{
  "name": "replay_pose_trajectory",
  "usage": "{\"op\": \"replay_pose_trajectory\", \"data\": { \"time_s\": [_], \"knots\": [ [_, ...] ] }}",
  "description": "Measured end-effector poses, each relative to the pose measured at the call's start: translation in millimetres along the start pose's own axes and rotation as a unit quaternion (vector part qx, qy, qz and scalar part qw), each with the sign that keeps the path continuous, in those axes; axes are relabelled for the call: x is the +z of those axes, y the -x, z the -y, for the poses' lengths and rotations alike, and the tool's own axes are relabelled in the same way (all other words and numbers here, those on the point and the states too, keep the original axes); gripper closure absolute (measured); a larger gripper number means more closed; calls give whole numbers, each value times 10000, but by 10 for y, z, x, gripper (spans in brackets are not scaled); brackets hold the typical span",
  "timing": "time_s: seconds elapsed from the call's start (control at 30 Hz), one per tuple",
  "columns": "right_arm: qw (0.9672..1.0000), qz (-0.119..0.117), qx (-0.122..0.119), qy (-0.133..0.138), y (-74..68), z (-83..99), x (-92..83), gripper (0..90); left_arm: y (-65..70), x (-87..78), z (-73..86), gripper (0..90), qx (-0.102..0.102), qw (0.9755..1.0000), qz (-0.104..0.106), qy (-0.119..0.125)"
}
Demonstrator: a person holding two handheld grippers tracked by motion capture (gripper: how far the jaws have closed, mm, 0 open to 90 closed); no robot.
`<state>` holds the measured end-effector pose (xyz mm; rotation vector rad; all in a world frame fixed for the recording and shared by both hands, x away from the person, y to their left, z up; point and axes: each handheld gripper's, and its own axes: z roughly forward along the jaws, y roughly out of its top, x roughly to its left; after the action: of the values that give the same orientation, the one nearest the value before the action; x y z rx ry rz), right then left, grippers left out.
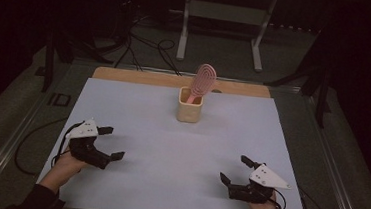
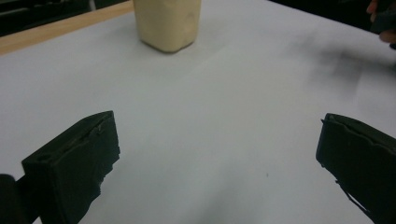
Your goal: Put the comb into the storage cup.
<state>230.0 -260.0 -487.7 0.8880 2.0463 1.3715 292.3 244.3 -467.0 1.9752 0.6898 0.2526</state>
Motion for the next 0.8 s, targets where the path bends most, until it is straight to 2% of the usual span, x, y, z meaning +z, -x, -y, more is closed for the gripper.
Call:
{"op": "replay_pose_trajectory", "data": {
  "time_s": [0.13,0.17,0.3,0.43,0.57,0.8],
  "knots": [
    [10000,-4,-3,-13,-3,4,8,92,44,-68,119,0,-75,10000,-50,35],
    [10000,-6,-6,-12,-4,4,10,92,56,-83,153,0,-73,9999,-126,46],
    [10000,-11,1,-29,-3,7,16,92,73,-136,292,0,-193,9997,-132,17],
    [10000,-12,2,-36,0,10,23,92,116,-182,395,0,-224,9997,-130,35],
    [10000,-19,-8,-56,-4,15,29,92,204,-214,460,0,-114,9996,-250,-58],
    [10000,-16,7,-35,-1,13,27,93,269,-312,569,0,-148,9992,-364,-51]
  ]
}}
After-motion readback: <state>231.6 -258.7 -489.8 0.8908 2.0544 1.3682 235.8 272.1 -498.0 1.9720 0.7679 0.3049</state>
